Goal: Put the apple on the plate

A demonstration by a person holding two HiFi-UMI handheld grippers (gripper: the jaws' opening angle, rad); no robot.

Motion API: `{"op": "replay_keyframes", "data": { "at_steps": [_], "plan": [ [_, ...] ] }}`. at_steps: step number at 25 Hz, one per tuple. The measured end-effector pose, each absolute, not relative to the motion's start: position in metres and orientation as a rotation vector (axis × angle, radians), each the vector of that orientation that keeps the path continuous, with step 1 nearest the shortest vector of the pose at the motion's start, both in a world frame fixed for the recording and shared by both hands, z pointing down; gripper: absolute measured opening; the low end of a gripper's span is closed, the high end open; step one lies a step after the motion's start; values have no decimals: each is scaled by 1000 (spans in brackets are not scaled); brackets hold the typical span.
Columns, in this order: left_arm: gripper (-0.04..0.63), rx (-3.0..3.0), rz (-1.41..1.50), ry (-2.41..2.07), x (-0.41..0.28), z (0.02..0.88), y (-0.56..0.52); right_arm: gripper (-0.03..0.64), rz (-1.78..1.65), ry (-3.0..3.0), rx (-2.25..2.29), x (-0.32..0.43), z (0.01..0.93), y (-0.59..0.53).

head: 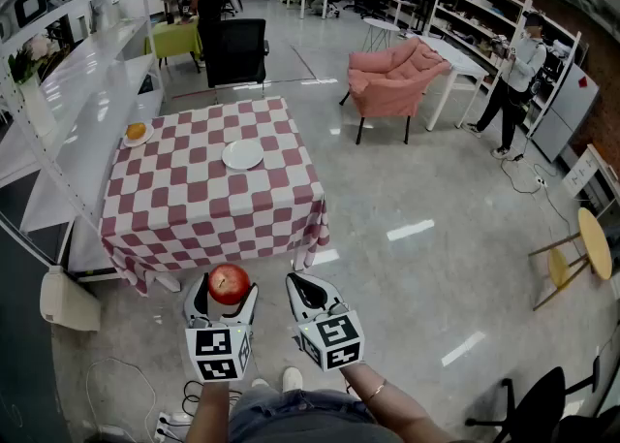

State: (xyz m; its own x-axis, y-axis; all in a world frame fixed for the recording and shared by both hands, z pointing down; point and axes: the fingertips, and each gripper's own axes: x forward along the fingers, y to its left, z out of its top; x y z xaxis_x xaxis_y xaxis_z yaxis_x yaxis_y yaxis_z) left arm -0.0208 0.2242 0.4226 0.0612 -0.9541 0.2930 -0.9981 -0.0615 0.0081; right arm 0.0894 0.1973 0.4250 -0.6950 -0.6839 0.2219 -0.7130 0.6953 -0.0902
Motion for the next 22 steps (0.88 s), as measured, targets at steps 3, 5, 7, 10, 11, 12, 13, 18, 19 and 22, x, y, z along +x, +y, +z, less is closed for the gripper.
{"op": "replay_keyframes", "data": {
  "at_steps": [3, 5, 7, 10, 11, 12, 13, 18, 19, 22],
  "plan": [
    [405, 2125, 310, -1996, -19, 422, 227, 9, 254, -2728, 1142, 93, 425, 199],
    [405, 2127, 311, -1997, -17, 421, 228, 9, 262, -2727, 1141, 94, 425, 200],
    [405, 2128, 316, -1997, -14, 421, 229, 9, 283, -2727, 1123, 94, 428, 201],
    [405, 2130, 325, -1995, -10, 421, 231, 10, 316, -2737, 1099, 94, 430, 204],
    [405, 2132, 327, -1995, -9, 420, 231, 11, 323, -2742, 1095, 94, 429, 205],
    [405, 2134, 329, -1996, -9, 420, 231, 10, 327, -2746, 1091, 94, 430, 206],
    [405, 2136, 329, -1997, -8, 420, 232, 11, 331, -2749, 1088, 94, 430, 206],
    [405, 2141, 324, -2003, -2, 419, 234, 11, 342, -2756, 1087, 98, 431, 207],
    [405, 2140, 326, -2006, -2, 419, 234, 11, 341, -2757, 1087, 99, 431, 206],
    [405, 2133, 332, -2010, -2, 421, 233, 11, 341, -2751, 1096, 102, 432, 203]
  ]
}}
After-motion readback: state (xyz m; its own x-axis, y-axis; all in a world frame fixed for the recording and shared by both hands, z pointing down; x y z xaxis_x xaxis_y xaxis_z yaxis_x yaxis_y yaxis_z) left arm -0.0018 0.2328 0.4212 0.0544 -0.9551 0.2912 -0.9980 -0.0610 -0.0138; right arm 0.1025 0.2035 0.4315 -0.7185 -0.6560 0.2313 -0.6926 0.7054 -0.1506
